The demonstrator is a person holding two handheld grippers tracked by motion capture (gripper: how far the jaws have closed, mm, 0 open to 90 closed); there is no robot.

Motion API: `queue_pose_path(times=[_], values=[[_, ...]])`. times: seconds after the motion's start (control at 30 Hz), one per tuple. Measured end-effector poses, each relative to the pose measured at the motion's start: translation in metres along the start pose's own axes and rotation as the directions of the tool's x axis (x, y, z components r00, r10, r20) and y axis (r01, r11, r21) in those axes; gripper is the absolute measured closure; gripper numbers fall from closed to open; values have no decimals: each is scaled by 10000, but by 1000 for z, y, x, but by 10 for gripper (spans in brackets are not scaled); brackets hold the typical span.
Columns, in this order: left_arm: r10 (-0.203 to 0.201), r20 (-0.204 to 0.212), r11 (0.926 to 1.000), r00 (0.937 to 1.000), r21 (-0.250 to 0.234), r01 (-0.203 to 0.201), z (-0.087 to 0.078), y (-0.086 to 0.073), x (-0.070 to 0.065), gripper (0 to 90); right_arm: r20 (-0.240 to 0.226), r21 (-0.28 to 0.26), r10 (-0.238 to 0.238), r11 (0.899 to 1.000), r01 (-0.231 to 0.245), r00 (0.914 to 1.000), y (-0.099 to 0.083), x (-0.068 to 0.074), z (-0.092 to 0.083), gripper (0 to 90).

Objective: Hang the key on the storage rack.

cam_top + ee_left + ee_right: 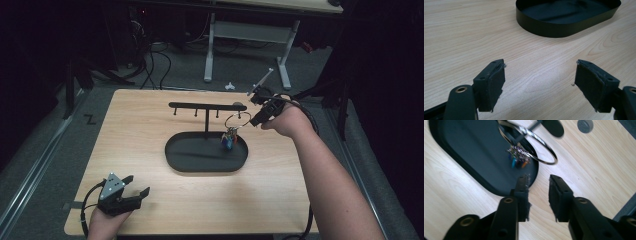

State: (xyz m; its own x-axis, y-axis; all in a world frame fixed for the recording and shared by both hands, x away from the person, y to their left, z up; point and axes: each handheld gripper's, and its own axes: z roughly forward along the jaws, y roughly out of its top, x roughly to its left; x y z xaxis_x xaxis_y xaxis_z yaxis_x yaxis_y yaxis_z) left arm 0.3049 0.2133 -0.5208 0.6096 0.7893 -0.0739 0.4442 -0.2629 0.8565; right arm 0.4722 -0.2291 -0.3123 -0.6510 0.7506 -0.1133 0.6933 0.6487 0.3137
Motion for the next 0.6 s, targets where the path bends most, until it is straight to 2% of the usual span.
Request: queue_pose_path(times=[0.03, 0.07, 0.2, 0.33, 0.4, 0.53, 0.57, 0.6], values=[[4, 2, 10000, 10000, -18, -4, 1, 0, 0, 245, 42, 71, 242, 9997, -242, 9997, -4, 1, 1, 675], [15, 26, 10000, 10000, 1, -15, 1, 1, 0, 245, 172, -49, 110, 9999, -110, 9998, -10, -1, 6, 632], [57, 69, 10000, 10000, 48, -58, 3, 1, -1, 245, 342, -219, 220, 9995, -213, 9992, -22, -1, 16, 561], [83, 55, 9999, 10000, 60, -83, 4, 1, -2, 245, 298, -336, 440, 9985, -430, 9986, -29, -2, 24, 520], [69, 55, 10000, 10000, 61, -70, 4, 1, -2, 245, 297, -434, 714, 9966, -701, 9970, -34, -2, 30, 483], [111, 92, 9998, 9999, 161, -113, 6, 1, -2, 245, 207, -866, 1026, 9912, -1005, 9945, -47, -2, 47, 441], [124, 92, 9998, 9999, 158, -125, 6, 1, -2, 245, 201, -996, 986, 9904, -961, 9949, -51, -2, 52, 423], [173, 87, 9996, 9998, 213, -175, 6, 1, -3, 245, 310, -1244, 1025, 9874, -979, 9942, -59, -1, 62, 389]])
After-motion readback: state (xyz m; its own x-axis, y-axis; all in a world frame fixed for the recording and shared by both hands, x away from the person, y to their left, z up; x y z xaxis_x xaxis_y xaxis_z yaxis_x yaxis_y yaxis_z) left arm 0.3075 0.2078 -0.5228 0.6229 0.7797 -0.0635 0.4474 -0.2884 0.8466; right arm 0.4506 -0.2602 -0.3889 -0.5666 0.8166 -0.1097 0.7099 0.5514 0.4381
